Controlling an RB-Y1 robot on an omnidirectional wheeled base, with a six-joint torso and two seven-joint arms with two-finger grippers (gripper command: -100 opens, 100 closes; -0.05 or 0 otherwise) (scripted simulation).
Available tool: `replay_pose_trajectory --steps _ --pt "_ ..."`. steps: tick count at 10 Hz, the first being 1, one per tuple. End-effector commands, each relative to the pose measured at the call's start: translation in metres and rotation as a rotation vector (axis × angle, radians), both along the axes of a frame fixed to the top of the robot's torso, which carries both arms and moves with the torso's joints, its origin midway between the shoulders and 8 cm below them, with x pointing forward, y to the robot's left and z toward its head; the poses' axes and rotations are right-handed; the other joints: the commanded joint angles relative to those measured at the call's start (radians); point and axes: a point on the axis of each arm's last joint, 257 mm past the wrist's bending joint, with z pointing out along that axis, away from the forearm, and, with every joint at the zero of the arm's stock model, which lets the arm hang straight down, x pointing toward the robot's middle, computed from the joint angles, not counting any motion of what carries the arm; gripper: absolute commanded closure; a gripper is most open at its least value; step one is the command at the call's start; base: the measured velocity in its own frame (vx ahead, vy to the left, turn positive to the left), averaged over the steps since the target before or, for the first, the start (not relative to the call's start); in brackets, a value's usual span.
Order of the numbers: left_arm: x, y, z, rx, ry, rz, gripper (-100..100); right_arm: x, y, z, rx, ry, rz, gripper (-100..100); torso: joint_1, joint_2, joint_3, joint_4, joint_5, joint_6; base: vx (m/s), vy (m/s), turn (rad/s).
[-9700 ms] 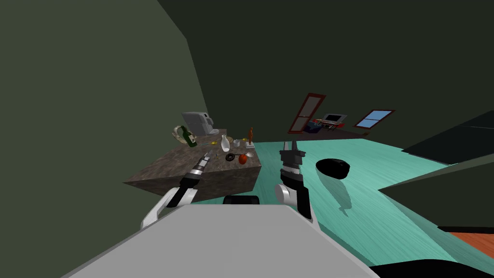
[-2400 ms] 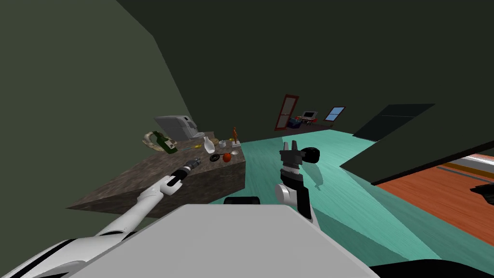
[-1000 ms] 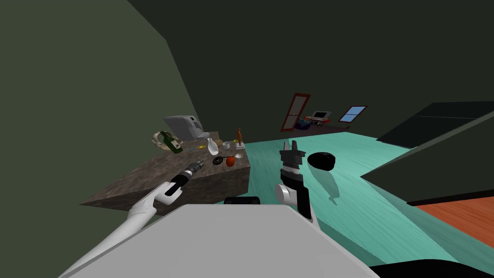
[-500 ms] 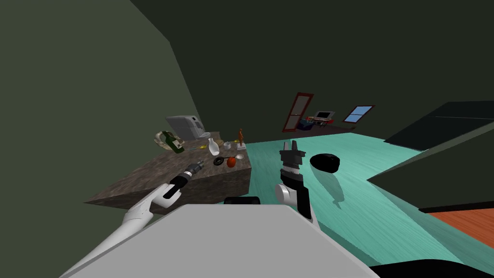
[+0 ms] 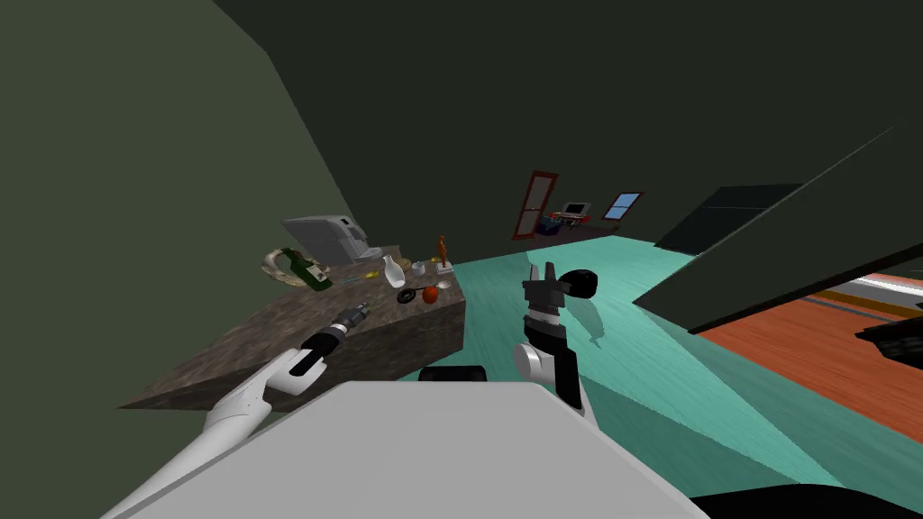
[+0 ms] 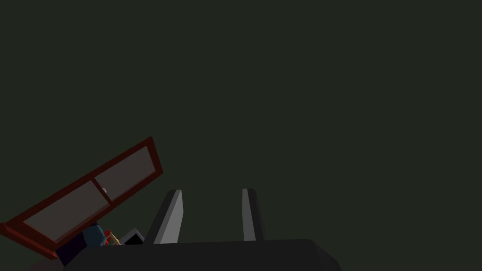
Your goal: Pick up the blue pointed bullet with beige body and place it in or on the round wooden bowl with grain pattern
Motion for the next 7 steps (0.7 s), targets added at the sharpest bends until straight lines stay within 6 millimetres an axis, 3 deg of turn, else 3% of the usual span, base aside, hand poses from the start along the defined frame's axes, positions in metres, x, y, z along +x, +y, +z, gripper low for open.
replay_pose_trajectory --steps 1,7 --pt "-0.002 0.019 0.003 0.002 -0.005 0.033 100 0.0 0.0 0.0 0.0 0.0 0.0 0 0.0 0.0 0.0 0.0 0.0 0.0 -0.086 0.138 -0.231" --pt "-0.014 0.093 0.025 0.027 -0.037 0.154 100 0.0 0.0 0.0 0.0 0.0 0.0 0 0.0 -0.007 -0.004 -0.001 0.0 0.001 -0.074 0.127 -0.279"
